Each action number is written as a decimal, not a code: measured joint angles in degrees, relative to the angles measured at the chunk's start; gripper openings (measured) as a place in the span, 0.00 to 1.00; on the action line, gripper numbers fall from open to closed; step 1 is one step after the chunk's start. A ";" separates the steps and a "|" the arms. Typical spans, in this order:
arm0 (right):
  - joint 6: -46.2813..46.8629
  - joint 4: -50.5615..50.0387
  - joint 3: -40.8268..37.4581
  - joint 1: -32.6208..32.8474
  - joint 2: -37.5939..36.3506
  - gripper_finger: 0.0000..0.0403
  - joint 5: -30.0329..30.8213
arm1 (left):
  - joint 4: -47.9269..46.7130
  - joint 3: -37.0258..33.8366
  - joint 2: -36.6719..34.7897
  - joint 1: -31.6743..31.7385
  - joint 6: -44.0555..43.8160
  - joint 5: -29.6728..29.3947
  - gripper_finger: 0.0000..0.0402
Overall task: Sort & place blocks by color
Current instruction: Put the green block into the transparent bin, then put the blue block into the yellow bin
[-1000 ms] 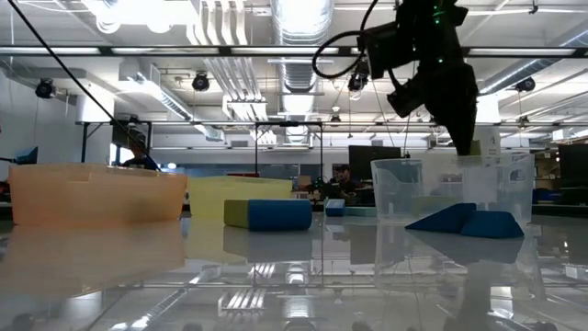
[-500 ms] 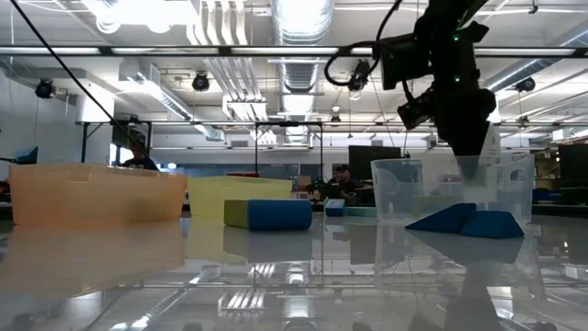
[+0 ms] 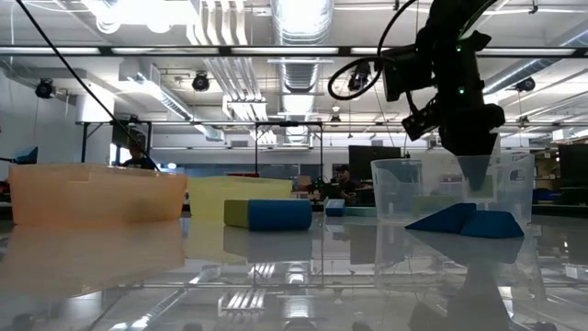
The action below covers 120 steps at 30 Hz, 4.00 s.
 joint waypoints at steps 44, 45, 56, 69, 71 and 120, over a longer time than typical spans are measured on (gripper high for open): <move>18.47 12.02 14.88 5.95 -25.68 0.48 6.41 | -0.15 0.59 35.03 3.41 0.51 23.21 0.66; 18.47 12.00 14.88 5.95 -25.62 0.48 6.51 | -0.09 0.59 36.22 3.37 1.22 23.51 0.66; 17.48 11.73 14.80 5.95 -22.66 0.48 6.52 | 0.09 0.59 43.45 3.37 1.55 25.90 0.66; 16.33 11.34 14.71 5.95 -22.11 0.48 6.49 | 4.26 0.37 47.30 2.49 1.49 30.87 0.66; 16.33 11.37 14.66 5.95 -22.11 0.48 6.49 | 4.90 0.26 47.27 2.51 1.51 30.57 0.66; 13.19 10.98 14.56 5.92 -22.30 0.48 5.37 | -8.82 7.72 31.32 15.66 -12.07 29.86 0.29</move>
